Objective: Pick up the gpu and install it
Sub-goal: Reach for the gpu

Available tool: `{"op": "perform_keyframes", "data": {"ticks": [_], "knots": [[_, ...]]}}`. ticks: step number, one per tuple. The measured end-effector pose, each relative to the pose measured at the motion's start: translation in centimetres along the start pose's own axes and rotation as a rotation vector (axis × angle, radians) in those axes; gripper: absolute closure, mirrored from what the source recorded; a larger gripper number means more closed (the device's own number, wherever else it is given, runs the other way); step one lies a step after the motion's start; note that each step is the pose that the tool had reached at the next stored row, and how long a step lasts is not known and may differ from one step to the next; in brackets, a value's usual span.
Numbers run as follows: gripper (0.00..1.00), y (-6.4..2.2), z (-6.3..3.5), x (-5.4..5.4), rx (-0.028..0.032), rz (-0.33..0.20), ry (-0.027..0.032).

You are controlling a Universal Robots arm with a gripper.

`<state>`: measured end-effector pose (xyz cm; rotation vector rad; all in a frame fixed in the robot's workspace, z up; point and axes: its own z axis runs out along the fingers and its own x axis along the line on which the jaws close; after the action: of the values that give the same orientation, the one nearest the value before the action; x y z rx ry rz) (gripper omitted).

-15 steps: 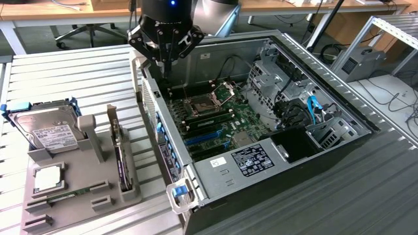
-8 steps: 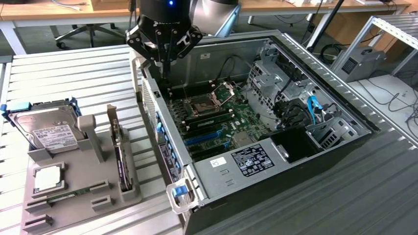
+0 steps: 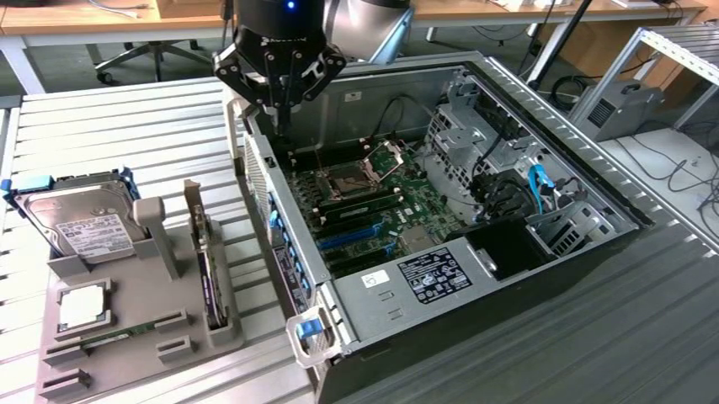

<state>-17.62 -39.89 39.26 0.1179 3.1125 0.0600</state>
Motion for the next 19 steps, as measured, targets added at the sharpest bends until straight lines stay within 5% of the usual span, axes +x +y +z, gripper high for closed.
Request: {"op": "perform_keyframes", "data": {"ticks": [19], "knots": [[0.89, -0.07, -0.01, 0.97, 0.0009, 0.0, 0.0]]}}
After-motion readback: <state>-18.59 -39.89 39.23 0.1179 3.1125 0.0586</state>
